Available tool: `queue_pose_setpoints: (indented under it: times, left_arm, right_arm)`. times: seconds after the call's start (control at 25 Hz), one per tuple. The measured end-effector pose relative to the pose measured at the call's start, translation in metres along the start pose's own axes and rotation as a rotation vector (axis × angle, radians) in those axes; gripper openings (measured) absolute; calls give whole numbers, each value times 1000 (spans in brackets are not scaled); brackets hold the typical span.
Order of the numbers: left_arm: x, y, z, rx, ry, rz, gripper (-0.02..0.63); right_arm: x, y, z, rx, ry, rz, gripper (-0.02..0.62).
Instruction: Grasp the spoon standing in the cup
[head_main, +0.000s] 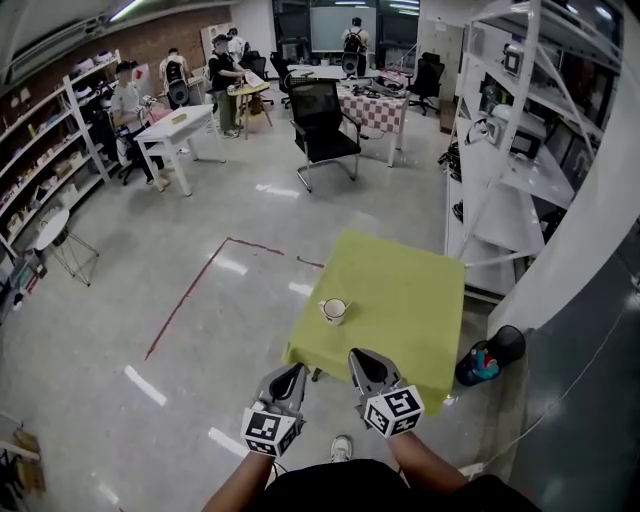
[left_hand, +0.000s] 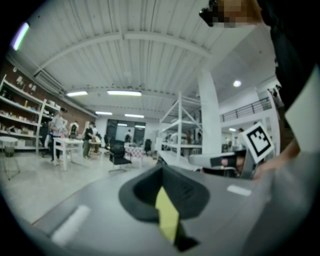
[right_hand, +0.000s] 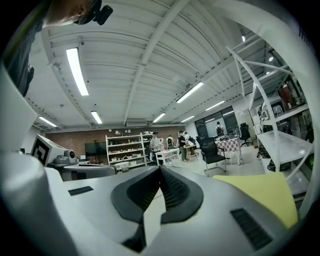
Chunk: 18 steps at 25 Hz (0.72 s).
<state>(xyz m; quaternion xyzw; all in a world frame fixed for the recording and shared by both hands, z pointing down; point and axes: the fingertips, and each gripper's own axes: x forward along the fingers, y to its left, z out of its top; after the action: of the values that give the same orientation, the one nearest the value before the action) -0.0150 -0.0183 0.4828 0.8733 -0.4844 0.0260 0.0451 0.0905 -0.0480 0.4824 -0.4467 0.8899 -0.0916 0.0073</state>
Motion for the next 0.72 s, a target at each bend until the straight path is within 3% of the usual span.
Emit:
queue_pose_setpoints:
  times: [0.72]
  left_arm:
    - [70, 36, -11, -23, 31, 20, 6]
  right_arm:
    - [59, -65, -8, 21, 35, -3, 6]
